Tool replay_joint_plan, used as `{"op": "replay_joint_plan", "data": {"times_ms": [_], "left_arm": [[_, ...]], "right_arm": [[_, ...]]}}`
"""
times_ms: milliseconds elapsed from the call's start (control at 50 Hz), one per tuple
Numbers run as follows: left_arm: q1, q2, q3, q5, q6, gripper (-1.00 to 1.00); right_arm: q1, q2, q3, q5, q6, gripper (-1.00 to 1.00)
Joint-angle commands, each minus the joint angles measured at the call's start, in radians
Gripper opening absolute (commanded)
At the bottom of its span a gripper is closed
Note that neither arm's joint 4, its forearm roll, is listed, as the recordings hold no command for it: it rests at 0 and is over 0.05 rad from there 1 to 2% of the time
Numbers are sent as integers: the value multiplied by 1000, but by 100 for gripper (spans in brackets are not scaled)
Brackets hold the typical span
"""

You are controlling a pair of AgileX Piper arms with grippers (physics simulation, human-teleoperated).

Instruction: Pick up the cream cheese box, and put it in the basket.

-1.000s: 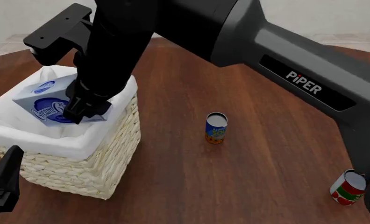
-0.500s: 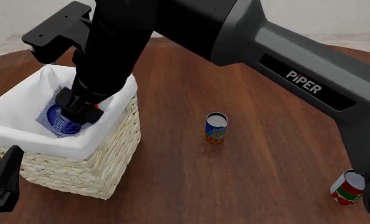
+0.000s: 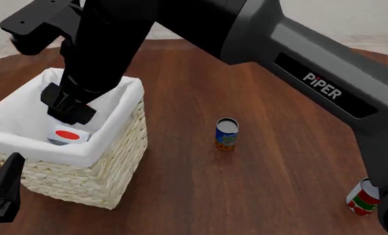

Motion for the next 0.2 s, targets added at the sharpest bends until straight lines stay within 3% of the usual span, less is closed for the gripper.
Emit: {"op": "replay_joint_plan", "data": {"times_ms": [20, 40, 200], "left_arm": [[0, 0, 0, 0, 0, 100], [0, 0, 0, 0, 0, 100], [0, 0, 0, 0, 0, 100]], "right_arm": [[17, 14, -207, 0, -147, 100], [7, 0, -285, 0, -213, 100], [106, -108, -396, 0, -201, 100]]}}
